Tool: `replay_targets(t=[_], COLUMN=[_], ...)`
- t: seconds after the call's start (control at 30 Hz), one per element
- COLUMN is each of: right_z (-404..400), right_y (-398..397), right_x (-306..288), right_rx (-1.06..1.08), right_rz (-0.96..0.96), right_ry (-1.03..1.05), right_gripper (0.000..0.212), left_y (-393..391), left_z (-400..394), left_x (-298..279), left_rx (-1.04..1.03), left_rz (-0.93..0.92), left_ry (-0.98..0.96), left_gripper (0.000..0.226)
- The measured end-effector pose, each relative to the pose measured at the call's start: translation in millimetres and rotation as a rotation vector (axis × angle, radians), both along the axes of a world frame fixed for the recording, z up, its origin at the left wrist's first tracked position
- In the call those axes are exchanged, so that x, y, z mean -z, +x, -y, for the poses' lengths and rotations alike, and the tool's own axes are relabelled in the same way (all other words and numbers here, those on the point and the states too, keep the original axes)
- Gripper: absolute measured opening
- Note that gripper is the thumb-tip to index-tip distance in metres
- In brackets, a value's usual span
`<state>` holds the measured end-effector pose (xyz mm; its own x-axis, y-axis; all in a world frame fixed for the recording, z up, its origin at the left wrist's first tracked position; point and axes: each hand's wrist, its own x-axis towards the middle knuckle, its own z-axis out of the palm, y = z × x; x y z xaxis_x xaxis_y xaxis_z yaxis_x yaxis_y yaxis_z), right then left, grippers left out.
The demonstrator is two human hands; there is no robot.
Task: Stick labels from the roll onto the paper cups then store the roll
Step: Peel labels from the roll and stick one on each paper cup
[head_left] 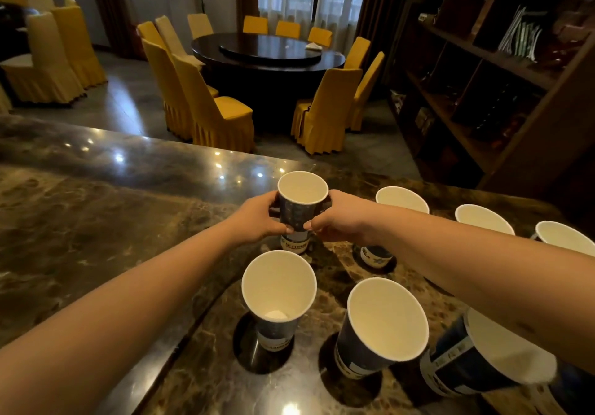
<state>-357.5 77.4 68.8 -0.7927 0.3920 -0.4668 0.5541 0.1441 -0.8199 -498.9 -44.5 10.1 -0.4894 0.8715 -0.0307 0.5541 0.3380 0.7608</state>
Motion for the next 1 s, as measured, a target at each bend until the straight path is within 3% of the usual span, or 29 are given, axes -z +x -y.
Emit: replay_targets(t=[0.1,0.23,0.33,0.47,0.57,0.73,1.0], right_z=[0,6,16,33,50,79,106], right_y=[0,16,42,86,120,178,271], right_x=[1,-13,-38,-75,-96,-102,-82], right_rx=[0.052,0.124,0.049,-0.162,-0.184,-0.155,0.067], right_rz=[0.017,0.092,0.072,0.044,0.016,0.13,0.293], right_ry=[-0.016,0.017,0.041,0.591,0.857,1.354,1.195], right_gripper=[0.055,0.037,0.055,0.061,0.075,0.097,0.104], left_y=[-1,-5,-6,25,69,141,237], left_z=[0,13,40,73,84,86,69], left_x=[-1,-15,-43,-90,-116,-135,-120], left_rx=[0.003,0.008,-0.149,-0.206,-0.066,0.098,0.279], left_rz=[0.004,-0.063,-0.166,-0.218,-0.308,-0.537,-0.705], left_ry=[-0.026,-0.156,-0.123,0.065,0.03,0.014,0.043], left_gripper=[0.077,0.099,0.091,0.079,0.087,0.1,0.095])
